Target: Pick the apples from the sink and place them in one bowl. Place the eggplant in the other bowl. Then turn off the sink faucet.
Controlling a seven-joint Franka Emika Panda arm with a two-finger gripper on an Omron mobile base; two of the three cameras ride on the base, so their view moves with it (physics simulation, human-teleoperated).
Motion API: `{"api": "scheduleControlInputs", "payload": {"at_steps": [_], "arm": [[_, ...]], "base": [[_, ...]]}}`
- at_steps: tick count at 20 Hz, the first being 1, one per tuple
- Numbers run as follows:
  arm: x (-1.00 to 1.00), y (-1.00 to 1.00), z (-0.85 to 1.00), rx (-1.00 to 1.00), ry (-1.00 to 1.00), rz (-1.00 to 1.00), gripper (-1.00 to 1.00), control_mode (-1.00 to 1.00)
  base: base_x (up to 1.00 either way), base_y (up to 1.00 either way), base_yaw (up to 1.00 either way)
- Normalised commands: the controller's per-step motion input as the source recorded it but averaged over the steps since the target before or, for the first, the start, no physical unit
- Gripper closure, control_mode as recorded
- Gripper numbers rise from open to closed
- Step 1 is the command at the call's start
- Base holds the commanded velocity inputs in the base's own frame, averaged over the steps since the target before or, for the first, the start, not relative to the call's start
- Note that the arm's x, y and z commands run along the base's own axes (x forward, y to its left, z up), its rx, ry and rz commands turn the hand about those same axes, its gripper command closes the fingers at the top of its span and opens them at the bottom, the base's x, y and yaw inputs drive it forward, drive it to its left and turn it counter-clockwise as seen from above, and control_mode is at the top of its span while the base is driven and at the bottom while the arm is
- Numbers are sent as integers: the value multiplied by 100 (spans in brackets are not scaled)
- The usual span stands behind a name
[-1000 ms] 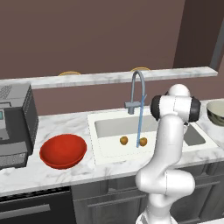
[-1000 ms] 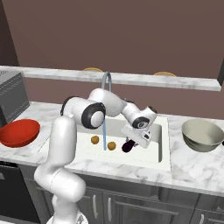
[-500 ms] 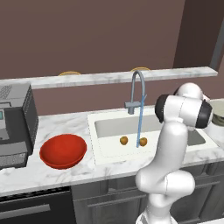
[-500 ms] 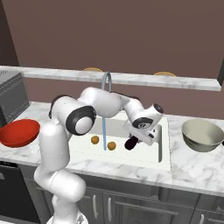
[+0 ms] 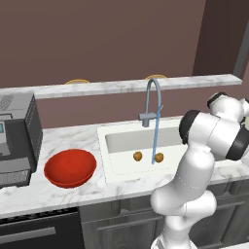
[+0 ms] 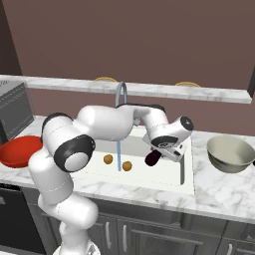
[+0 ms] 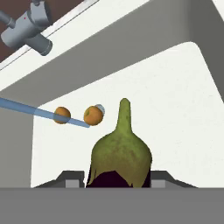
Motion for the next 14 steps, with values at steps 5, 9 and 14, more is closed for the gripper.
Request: {"api": "scheduleControlInputs", "payload": {"at_steps": [5,9,14], "arm": [[-11,-29,69,0,-5,-10,100,-100],[-2,-32,68,0,-1,-12,100,-100],[-2,-32,53,0,0,-15,100,-100]], "base": [[0,0,0],[0,0,0],[0,0,0]]}}
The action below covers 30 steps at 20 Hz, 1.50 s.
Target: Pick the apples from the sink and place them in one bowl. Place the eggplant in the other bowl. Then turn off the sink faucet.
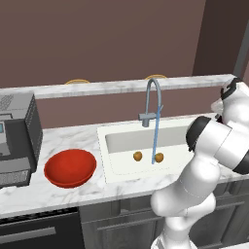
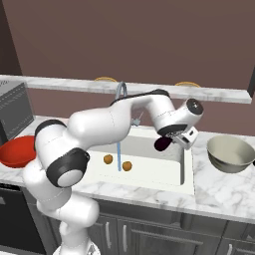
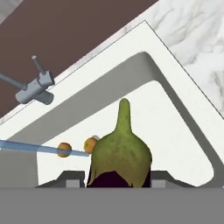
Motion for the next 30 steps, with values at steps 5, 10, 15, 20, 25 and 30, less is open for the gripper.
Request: {"api": "scheduleControlInputs", "payload": {"at_steps": [5,10,15,20,25,30], "arm": [[-15,-30,17,-1,0,-13,100,-100],[-9,-35,0,-5,0,-14,100,-100],[-6,-45,8,-5,0,-14,100,-100],[0,-53,26,-4,0,-13,100,-100],[0,-55,26,-3,0,-13,100,-100],[0,-52,9,0,0,-11,100,-100]], "base": [[0,0,0],[0,0,0],[0,0,0],[0,0,0],[0,0,0],[0,0,0]]}}
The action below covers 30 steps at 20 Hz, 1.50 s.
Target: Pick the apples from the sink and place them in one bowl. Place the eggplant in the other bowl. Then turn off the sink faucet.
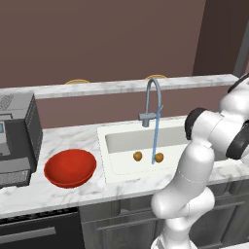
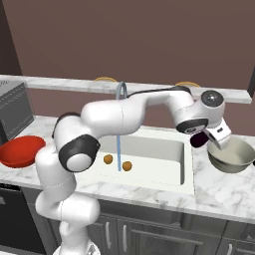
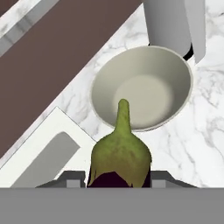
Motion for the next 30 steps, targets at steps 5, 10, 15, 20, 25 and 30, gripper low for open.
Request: {"api": "scheduleControlInputs", "payload": {"at_steps": [5,10,15,20,25,30], "arm": [[8,-43,0,0,0,-9,100,-100],[9,-39,0,0,-1,-7,100,-100],[10,-37,0,0,-4,-5,100,-100],[7,-28,-10,0,-4,-4,100,-100],[16,-11,-27,0,0,-2,100,-100],[21,-2,-43,-1,0,-2,100,-100]], "base": [[0,0,0],[0,0,0],[0,0,0],[0,0,0],[0,0,0],[0,0,0]]}}
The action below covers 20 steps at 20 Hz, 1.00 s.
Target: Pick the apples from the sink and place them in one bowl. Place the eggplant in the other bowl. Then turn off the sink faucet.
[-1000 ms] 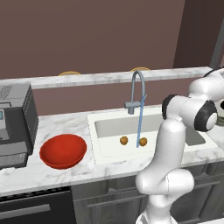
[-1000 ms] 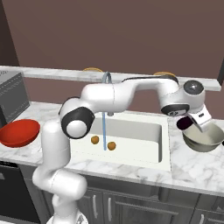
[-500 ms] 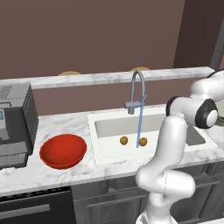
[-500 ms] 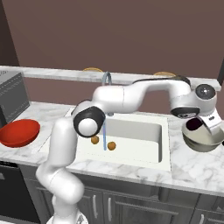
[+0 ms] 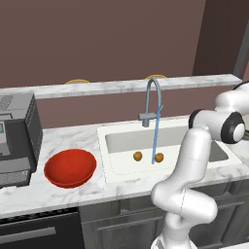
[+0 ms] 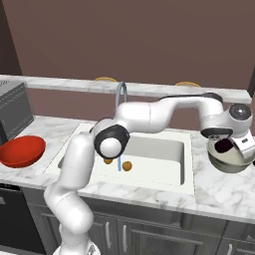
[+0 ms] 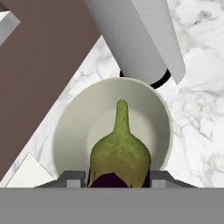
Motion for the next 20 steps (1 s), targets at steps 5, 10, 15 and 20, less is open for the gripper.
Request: {"api": "scheduleControlInputs", "payload": {"at_steps": [5,10,15,20], "arm": [[19,0,-49,-8,0,-2,100,-100],[13,-5,-26,-10,0,-3,100,-100],[19,-3,-6,-5,0,-2,100,-100],[13,0,-3,0,0,0,100,-100]], "base": [[0,0,0],[0,0,0],[0,0,0],[0,0,0]]}}
